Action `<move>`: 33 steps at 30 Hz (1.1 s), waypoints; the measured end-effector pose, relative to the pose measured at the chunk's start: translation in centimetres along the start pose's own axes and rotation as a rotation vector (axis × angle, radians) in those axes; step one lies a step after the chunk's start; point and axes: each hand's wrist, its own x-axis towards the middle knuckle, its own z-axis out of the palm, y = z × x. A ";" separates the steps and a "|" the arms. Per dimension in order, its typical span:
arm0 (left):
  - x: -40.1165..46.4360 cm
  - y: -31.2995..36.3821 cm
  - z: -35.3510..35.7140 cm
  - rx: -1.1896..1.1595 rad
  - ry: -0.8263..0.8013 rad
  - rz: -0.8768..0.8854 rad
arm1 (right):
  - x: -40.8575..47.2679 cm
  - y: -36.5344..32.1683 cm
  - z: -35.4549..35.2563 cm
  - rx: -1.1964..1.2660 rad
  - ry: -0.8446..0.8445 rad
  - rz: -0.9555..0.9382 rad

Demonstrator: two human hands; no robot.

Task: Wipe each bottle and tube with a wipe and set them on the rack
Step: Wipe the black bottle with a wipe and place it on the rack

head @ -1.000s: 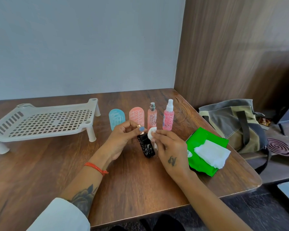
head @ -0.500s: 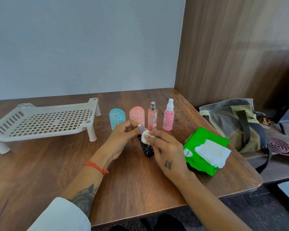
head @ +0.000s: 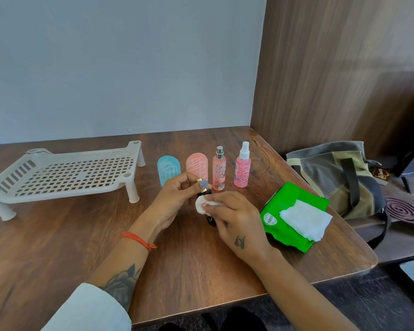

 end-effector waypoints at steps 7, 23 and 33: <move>0.0 0.0 0.0 -0.025 0.010 -0.025 | -0.1 0.4 0.2 0.058 0.089 0.143; -0.1 0.2 -0.1 -0.001 0.019 -0.034 | -0.2 0.1 -0.5 0.045 -0.022 0.022; 0.0 0.2 -0.2 -0.013 0.039 -0.057 | -0.1 0.6 -0.8 0.019 0.152 0.155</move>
